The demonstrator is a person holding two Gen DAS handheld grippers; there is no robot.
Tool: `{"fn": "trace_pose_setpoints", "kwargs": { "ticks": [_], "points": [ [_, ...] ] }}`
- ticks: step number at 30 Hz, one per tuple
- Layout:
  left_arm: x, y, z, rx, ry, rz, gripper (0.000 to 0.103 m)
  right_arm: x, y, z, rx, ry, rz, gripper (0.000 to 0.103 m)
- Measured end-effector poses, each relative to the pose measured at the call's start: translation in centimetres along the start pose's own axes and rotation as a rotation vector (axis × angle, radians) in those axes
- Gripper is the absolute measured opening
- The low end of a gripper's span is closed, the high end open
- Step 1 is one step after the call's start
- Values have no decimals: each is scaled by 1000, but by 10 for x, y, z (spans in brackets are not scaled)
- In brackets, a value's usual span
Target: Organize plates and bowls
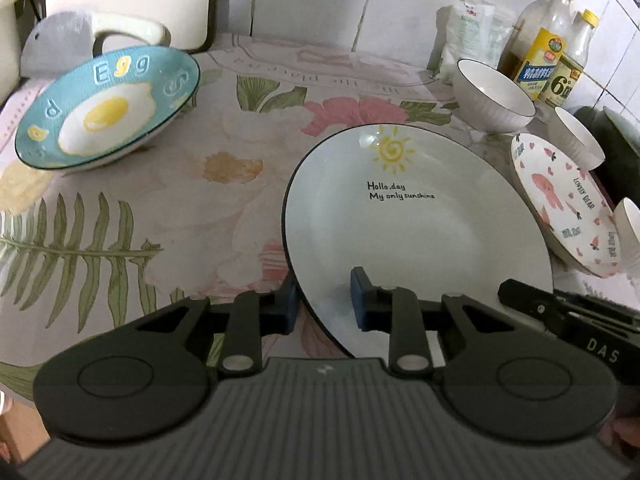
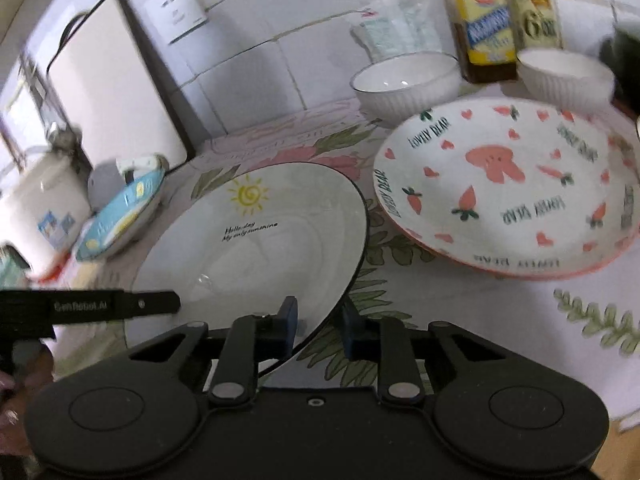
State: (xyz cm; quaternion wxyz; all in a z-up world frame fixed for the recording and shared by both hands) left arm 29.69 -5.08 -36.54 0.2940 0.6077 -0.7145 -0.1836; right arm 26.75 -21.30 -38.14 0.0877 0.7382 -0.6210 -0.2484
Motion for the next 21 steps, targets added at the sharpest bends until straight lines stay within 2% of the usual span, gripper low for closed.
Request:
{"fn": "trace_pose_setpoints", "kwargs": {
  "ticks": [5, 14, 21],
  "points": [
    [1, 8, -4, 46, -73, -18, 25, -5, 1, -1, 2, 20, -10, 27],
    [-25, 27, -39, 111, -47, -65, 25, -39, -11, -34, 39, 61, -74, 27],
    [-53, 7, -66, 118, -23, -89, 25, -60, -47, -52, 32, 91, -90, 28]
  ]
}}
Point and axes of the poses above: each gripper's, at about its wrist camera, not at the fingertips, and y roughly against the way its jaws point, x to its right, z to its underside, the point moved 9 cm from there along -y, roughly the way its jaws point, and after that the axes turned 13 degrees about x, right-handed, at the moved point
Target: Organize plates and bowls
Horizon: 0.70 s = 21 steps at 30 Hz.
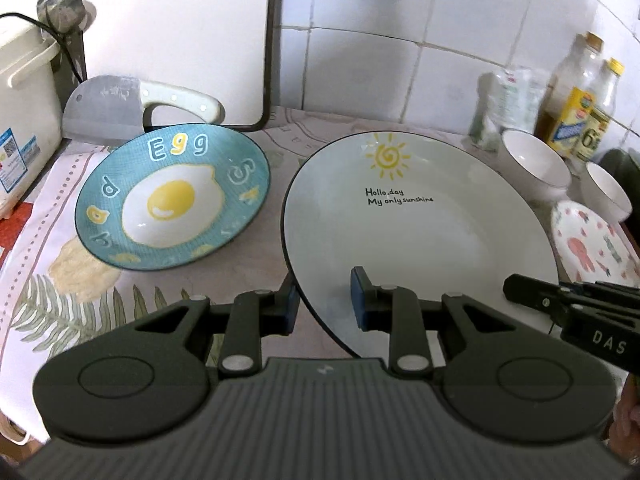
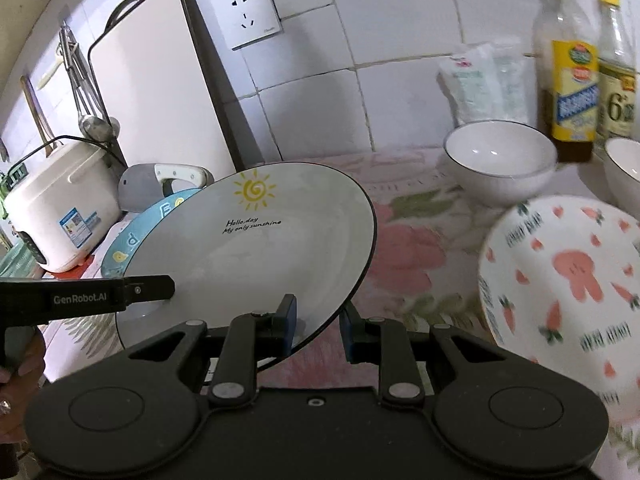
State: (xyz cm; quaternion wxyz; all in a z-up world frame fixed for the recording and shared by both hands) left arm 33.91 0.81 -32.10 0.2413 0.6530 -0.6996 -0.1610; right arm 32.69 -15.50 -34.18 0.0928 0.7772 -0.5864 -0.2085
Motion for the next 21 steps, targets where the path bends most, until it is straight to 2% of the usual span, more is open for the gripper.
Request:
{"fn": "trace_pose_setpoints", "kwargs": {
  "ticks": [10, 17, 21],
  "points": [
    [-9, -43, 8, -79, 32, 3, 25, 8, -38, 5, -51, 28, 75, 28],
    [-15, -51, 18, -149, 76, -9, 25, 9, -42, 15, -77, 48, 87, 28],
    [-13, -42, 14, -158, 38, -32, 28, 3, -33, 13, -74, 110, 108, 31]
  ]
}}
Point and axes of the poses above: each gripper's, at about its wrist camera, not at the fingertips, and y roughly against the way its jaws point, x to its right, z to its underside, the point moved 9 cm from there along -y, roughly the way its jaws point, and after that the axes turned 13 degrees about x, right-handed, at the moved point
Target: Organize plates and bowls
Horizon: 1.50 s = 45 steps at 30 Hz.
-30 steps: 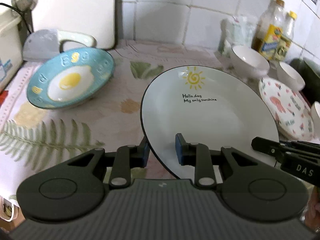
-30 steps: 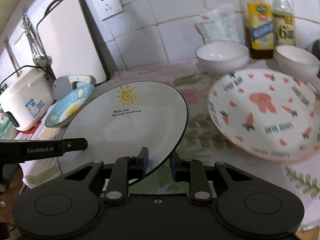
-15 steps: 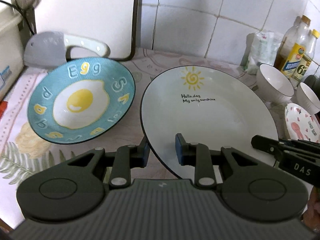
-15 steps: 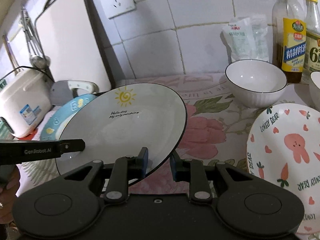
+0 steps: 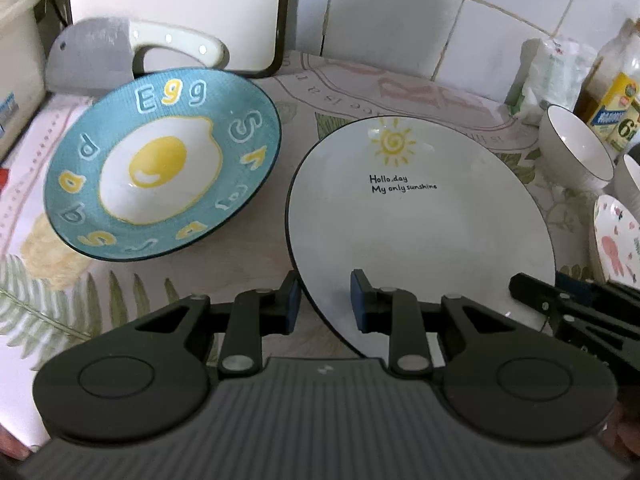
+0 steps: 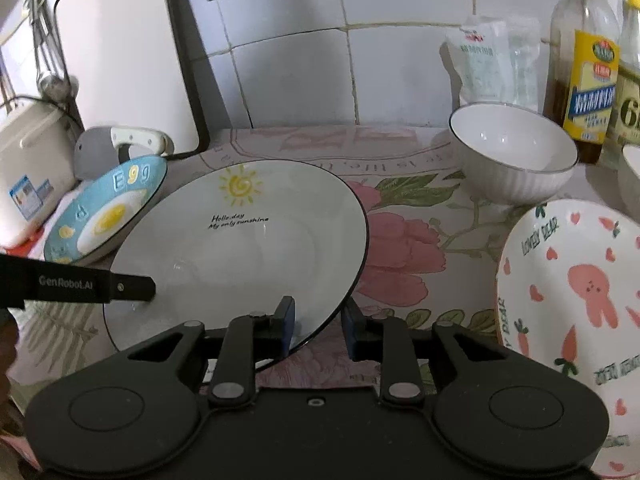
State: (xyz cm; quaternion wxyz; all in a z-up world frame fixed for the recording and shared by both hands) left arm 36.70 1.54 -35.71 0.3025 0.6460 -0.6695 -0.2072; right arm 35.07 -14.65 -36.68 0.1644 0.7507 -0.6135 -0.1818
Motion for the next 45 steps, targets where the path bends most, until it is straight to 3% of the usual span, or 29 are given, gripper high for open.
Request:
{"fn": "trace_pose_setpoints", "kwargs": {
  "ticks": [6, 8, 13, 26, 36, 45],
  "points": [
    [4, 33, -7, 1, -12, 25, 35, 0, 36, -8, 43, -2, 0, 35],
    [7, 46, -11, 7, -18, 34, 41, 0, 51, -13, 60, 3, 9, 40],
    [20, 84, -19, 23, -58, 62, 47, -1, 91, -26, 103, 10, 21, 47],
    [76, 169, -31, 86, -178, 167, 63, 24, 197, -46, 203, -8, 130, 59],
    [147, 192, -24, 94, -240, 311, 68, 59, 255, -35, 237, -26, 235, 62],
    [203, 176, -13, 84, -265, 389, 74, 103, 264, -18, 215, -72, 314, 64]
  ]
}}
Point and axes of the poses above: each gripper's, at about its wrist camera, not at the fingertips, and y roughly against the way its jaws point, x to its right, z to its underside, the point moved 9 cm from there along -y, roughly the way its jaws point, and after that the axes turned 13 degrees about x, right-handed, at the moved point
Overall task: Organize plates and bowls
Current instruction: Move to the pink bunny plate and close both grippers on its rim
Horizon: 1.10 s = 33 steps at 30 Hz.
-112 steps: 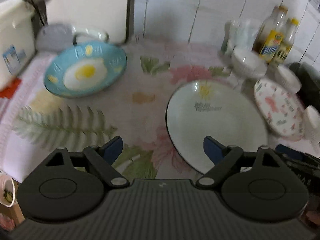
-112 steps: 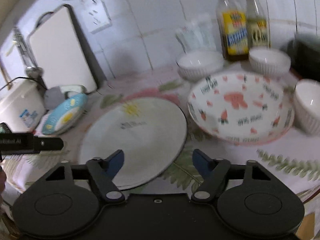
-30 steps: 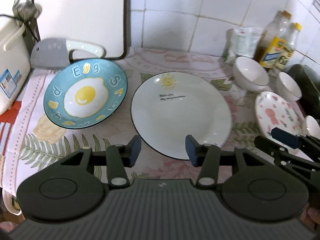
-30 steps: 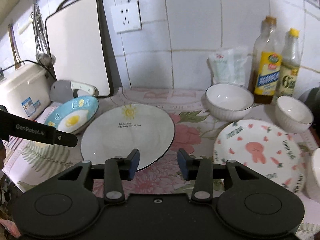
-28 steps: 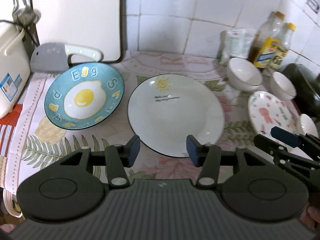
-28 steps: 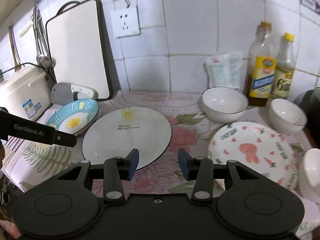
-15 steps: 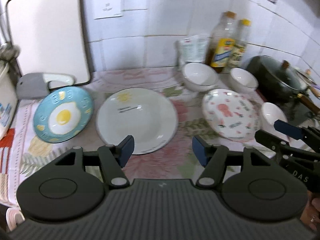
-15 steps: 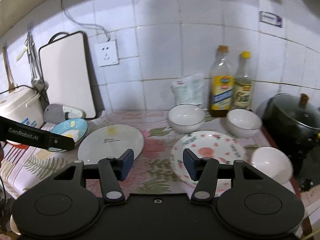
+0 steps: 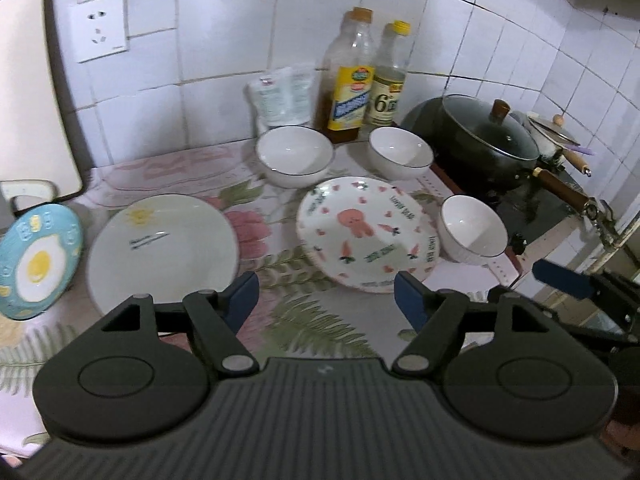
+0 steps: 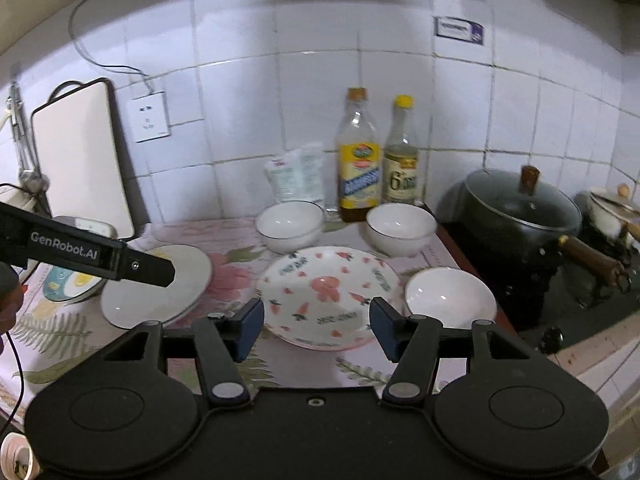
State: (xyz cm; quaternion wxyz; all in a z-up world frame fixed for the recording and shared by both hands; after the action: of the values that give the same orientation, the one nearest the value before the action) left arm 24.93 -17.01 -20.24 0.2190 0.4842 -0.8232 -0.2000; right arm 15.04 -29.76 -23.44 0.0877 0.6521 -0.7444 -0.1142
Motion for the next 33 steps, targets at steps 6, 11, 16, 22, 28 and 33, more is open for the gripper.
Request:
{"fn": "trace_pose_setpoints", "kwargs": {
  "ticks": [6, 11, 16, 22, 28, 33],
  "points": [
    [12, -28, -3, 22, 63, 13, 74, 27, -23, 15, -16, -45, 24, 64],
    [16, -57, -3, 48, 75, -1, 74, 38, -46, 29, 0, -60, 13, 64],
    [13, -88, 8, 99, 17, -75, 74, 51, -78, 52, -9, -134, 18, 64],
    [6, -126, 28, 121, 3, -106, 72, 57, -112, 76, -27, -195, -2, 64],
    [-4, -155, 47, 88, 21, -145, 71, 62, -136, 92, -50, -214, -3, 63],
    [-10, -172, 55, 47, 25, -174, 70, 68, -148, 96, -57, -253, -10, 63]
  ]
}}
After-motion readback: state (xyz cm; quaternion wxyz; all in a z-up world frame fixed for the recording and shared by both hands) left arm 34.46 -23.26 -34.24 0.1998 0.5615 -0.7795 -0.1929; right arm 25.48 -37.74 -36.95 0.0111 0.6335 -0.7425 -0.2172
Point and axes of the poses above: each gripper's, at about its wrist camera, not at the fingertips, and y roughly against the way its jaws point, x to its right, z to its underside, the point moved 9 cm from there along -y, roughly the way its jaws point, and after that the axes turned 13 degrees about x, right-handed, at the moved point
